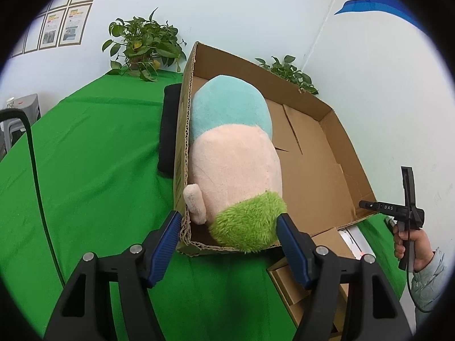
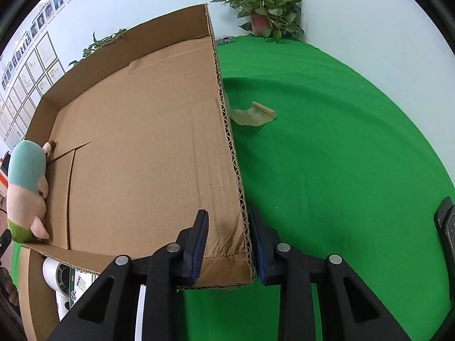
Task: Organize objects
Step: 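Move the right tool back toward the long cardboard insert, then grasp the long cardboard insert by its wall with the right tool, then lift the cardboard insert and carry it over the box, then lower the insert into the box beside the plush toy and release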
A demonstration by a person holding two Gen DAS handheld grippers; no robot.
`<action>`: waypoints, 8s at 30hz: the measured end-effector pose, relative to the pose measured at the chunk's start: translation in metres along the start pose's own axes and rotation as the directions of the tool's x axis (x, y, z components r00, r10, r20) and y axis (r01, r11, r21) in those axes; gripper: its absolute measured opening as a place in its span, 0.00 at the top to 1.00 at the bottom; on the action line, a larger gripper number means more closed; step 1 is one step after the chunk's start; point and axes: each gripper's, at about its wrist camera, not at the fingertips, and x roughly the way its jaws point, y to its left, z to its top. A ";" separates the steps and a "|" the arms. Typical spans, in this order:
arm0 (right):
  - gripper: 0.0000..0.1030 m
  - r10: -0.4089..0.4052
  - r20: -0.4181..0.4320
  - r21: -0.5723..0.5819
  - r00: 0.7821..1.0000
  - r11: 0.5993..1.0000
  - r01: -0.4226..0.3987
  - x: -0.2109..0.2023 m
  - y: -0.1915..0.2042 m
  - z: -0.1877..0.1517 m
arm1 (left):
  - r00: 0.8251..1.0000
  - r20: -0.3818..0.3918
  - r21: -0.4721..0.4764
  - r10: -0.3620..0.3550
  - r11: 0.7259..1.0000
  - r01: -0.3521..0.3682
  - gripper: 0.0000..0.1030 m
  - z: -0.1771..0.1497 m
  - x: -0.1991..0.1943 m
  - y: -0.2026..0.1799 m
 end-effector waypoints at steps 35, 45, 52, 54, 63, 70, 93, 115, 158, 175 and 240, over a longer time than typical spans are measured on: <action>0.01 0.076 0.290 -0.310 0.954 0.951 0.019 -0.165 0.150 -0.135 | 0.943 0.240 0.156 0.231 0.949 -0.273 0.20 -0.040 -0.081 -0.173; 0.00 0.292 0.309 -0.407 0.905 0.901 -0.151 -0.203 0.150 -0.147 | 0.959 0.178 0.150 0.221 0.957 -0.249 0.21 -0.042 -0.086 -0.171; 0.00 0.569 -0.005 -0.417 0.822 0.746 -0.519 -0.214 0.172 -0.184 | 0.992 0.034 0.097 0.120 0.988 -0.122 0.21 -0.053 -0.077 -0.149; 0.00 0.564 -0.084 -0.390 0.821 0.740 -0.548 -0.202 0.182 -0.196 | 0.996 -0.044 0.061 0.076 0.995 -0.073 0.21 -0.061 -0.065 -0.140; 0.00 0.400 -0.166 -0.444 0.901 0.785 -0.431 -0.184 0.224 -0.224 | 0.955 -0.271 -0.140 -0.117 0.987 0.081 0.35 -0.091 -0.025 -0.105; 0.21 0.312 -0.167 -0.499 0.935 0.792 -0.353 -0.177 0.234 -0.242 | 0.933 -0.269 -0.187 -0.238 0.963 0.192 0.54 -0.095 -0.026 -0.109; 0.04 0.467 -0.078 -0.234 0.881 0.851 -0.471 -0.197 0.146 -0.208 | 0.987 -0.135 -0.085 -0.091 0.993 0.080 0.38 -0.070 -0.064 -0.116; 0.63 0.410 -0.143 -0.340 0.901 0.835 -0.433 -0.153 0.196 -0.223 | 0.962 -0.274 -0.036 -0.007 0.999 -0.003 0.46 -0.091 -0.032 -0.104; 0.91 0.292 0.171 -0.276 0.941 0.931 -0.239 -0.203 0.172 -0.194 | 0.992 -0.031 0.128 0.124 0.985 -0.119 0.85 -0.069 -0.069 -0.171; 0.90 0.301 0.299 -0.301 0.905 0.930 -0.210 -0.234 0.176 -0.053 | 0.993 0.108 0.191 0.051 0.979 -0.071 0.86 0.058 -0.035 -0.178; 0.40 0.299 0.174 -0.255 0.938 0.934 -0.251 0.009 0.243 0.065 | 0.937 0.174 0.125 0.304 0.937 -0.327 0.49 0.048 0.006 -0.106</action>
